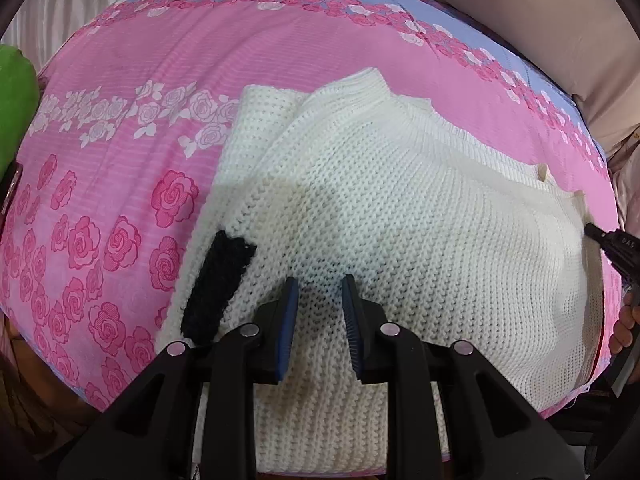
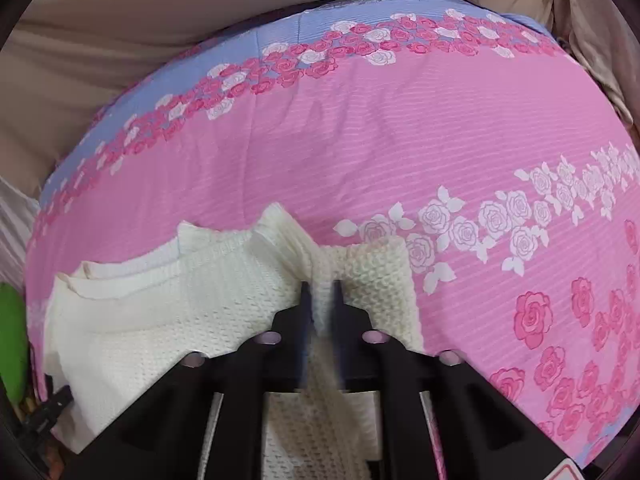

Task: Fold small clothes

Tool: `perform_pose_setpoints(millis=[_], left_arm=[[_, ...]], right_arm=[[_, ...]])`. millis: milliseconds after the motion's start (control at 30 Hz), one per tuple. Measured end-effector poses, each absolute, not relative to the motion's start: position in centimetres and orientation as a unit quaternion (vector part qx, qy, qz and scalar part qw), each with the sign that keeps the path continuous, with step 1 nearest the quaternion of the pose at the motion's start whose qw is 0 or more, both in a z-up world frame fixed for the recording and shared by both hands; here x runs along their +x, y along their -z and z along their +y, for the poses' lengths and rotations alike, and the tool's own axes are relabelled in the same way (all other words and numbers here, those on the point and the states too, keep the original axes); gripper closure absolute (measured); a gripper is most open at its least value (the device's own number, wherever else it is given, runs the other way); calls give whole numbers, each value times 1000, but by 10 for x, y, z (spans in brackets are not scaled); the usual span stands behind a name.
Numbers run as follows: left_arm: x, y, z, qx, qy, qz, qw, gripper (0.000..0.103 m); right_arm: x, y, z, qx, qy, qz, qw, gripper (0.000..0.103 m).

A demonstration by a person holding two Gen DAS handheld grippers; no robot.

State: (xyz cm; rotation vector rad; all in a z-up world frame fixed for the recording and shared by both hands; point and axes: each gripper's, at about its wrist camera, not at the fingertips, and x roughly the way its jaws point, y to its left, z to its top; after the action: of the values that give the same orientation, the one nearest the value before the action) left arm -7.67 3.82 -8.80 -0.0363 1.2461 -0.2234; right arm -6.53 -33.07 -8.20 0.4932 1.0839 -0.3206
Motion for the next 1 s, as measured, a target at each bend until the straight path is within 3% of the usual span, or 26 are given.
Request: perform_pose_setpoints(millis=[133,267,367,533,667,767,1000], left_arm=[[-77,89,39,-21,101,582,807,81],[-75,90,41,-25,100,583,806,81],[-75,79,49,-55,101,576,809,81],[-58,49,59,-87,91,538,833,68],[-28,68,44,-53,73,560,824,68],[-28,84,36,-24,65,566,821,68],[-48,74,49,-55,59,576,813,68]], right_arm=[[-72,63,-344,253,162,475,827,95],[-59,90,-350,244,160,497,817,97],[-61,78,-348,255,173,498,810,93],[-87,32,-322,256,142,450,844,85],[-78,39,-283,219,99,478,845,85],[-65,88,-262,188,97,545,811,87],[-85,48,-242,199,50,509,836,87]])
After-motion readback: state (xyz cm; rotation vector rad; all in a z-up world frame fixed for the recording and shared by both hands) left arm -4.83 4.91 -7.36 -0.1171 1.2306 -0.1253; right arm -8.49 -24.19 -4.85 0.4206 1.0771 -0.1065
